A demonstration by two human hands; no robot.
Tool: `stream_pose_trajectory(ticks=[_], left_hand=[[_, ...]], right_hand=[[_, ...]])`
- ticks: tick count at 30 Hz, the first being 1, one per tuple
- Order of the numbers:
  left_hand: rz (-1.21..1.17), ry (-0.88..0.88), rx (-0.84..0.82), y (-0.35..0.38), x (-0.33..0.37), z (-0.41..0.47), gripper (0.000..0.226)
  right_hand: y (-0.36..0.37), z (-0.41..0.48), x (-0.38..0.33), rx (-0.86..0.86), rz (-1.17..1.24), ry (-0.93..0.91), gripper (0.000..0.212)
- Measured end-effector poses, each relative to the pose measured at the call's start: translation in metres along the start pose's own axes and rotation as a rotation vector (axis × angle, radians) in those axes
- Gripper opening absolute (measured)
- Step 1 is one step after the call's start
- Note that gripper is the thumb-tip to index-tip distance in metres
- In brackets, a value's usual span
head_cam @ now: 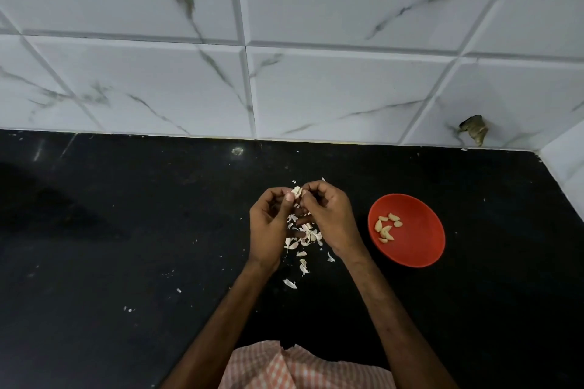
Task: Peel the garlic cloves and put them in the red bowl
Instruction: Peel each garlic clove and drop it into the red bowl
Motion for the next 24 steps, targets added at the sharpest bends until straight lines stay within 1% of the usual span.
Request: stream_pose_trajectory(ticks=[4,6,9,12,14,16,18,21,24], left_hand=[[0.058,0.075,-0.003,-0.005,0.002,0.002,0.010],[0.126,0.110,-0.019,-0.006,0.003,0.003,0.009],[0.265,0.158,-0.031,-0.006,0.003,0.002,0.008],[0.302,0.153,-0.037,-0.007,0.004,0.002,0.007],[0.315,0.148,-0.011,-0.009,0.003,0.002,0.008],[0.250,0.111,-0.002,-0.010,-0.002,0.003,0.006],[0.104,0.046,0.000,-0.006,-0.006,0.000,0.004],[-0.091,-0.052,0.018,0.001,-0.005,-0.002,0.008],[-0.163,-0.101,0.008,0.004,-0.005,-0.002,0.008]], right_hand=[[0.000,0.000,-0.003,-0.032,0.082,0.043,0.011],[0.000,0.000,-0.004,-0.032,0.114,0.071,0.012],[0.000,0.001,-0.003,-0.003,0.097,0.072,0.011],[0.000,0.001,-0.001,0.029,0.091,0.078,0.010],[0.001,0.001,-0.001,0.048,-0.011,0.081,0.011],[0.001,0.002,0.000,0.078,-0.130,0.081,0.013],[0.001,0.004,0.001,0.089,-0.190,0.082,0.014],[0.001,0.005,0.003,0.069,-0.139,0.087,0.013],[0.000,0.004,0.003,0.083,-0.138,0.071,0.012]])
Point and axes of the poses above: each hand's wrist, its own z-axis towards the middle knuckle, its own y-axis out of the palm, x = y × z, the point moved 3 cm from there along z, towards the middle knuckle, and after that the axes turned 9 degrees about -x, right-handed, at the moved point
